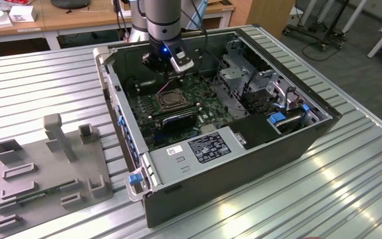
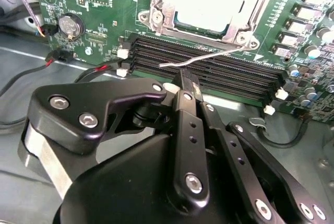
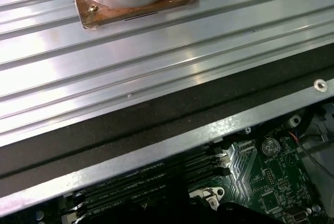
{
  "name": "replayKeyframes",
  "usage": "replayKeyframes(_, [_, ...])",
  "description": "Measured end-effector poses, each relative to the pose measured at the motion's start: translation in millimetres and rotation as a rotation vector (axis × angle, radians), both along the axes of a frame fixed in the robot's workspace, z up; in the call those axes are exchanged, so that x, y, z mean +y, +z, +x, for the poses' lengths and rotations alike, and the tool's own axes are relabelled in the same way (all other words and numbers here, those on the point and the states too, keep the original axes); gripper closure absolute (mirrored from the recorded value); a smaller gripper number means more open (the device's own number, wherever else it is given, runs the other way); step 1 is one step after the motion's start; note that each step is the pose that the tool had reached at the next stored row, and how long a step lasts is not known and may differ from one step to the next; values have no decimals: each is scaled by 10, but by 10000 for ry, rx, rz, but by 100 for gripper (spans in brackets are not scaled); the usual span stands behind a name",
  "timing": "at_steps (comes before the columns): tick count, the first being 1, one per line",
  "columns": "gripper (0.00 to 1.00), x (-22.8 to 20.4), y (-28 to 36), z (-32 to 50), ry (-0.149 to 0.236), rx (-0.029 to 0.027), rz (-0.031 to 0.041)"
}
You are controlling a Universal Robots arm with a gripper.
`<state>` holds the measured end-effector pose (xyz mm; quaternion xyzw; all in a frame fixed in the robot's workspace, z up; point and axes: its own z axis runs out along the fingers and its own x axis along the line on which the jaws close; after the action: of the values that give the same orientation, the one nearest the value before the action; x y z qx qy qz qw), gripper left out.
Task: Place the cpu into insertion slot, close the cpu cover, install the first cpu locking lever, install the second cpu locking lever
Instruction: 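Install the first cpu locking lever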
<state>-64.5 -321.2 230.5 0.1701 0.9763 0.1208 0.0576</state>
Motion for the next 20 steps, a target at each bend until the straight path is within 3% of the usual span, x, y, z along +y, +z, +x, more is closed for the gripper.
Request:
replayKeyframes(6, [89, -7, -10, -39, -119, -2, 1])
replayKeyframes(20, [89, -71, -134, -48, -290, -2, 0])
